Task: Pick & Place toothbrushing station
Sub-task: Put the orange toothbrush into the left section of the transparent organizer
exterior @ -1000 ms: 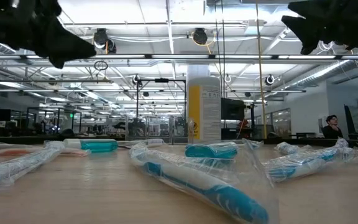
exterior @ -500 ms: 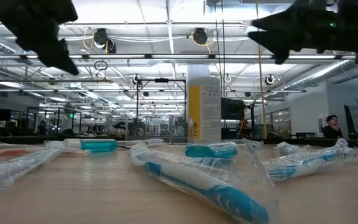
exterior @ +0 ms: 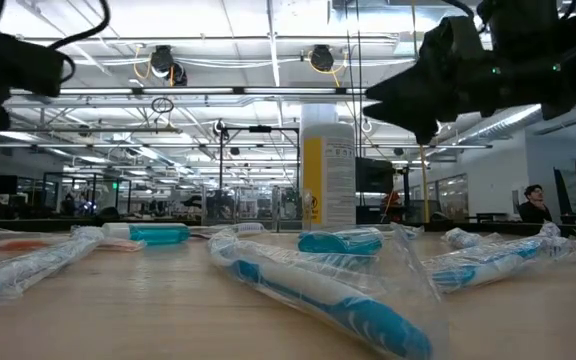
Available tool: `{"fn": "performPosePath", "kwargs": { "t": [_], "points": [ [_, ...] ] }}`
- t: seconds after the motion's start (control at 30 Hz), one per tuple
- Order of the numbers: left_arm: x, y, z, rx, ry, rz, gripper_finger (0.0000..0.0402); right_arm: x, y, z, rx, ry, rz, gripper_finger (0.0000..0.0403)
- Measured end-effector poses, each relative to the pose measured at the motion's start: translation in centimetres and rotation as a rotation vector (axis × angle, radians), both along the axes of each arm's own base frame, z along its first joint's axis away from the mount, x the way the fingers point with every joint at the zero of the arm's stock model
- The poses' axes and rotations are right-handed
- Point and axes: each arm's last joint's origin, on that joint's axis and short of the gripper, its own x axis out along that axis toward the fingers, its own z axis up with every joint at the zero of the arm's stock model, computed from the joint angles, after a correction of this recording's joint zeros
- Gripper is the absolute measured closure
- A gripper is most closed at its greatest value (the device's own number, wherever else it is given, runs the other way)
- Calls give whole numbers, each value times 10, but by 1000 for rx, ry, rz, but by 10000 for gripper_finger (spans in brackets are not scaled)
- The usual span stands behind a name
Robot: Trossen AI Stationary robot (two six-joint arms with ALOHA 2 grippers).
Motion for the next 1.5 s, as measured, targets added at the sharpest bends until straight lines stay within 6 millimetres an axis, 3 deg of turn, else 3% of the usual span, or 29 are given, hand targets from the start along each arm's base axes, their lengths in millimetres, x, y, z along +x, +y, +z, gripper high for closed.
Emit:
{"fn": "performPosePath", "kwargs": {
  "t": [0.2,0.4,0.77,1.17,1.5],
  "points": [
    [-9,-16,-11,14,13,3,289,3,-1,1,2,-46,-3,232],
    [-17,-13,-27,150,-34,24,289,2,-1,1,2,-45,-5,232],
    [-3,-20,-43,176,-274,-200,289,2,-1,1,1,-44,-7,232],
    [-8,-4,-65,126,-159,-201,289,2,-1,1,1,-44,-8,232],
    [-9,-3,-67,131,-166,-237,300,2,-1,1,1,-44,-8,232]
  ]
}}
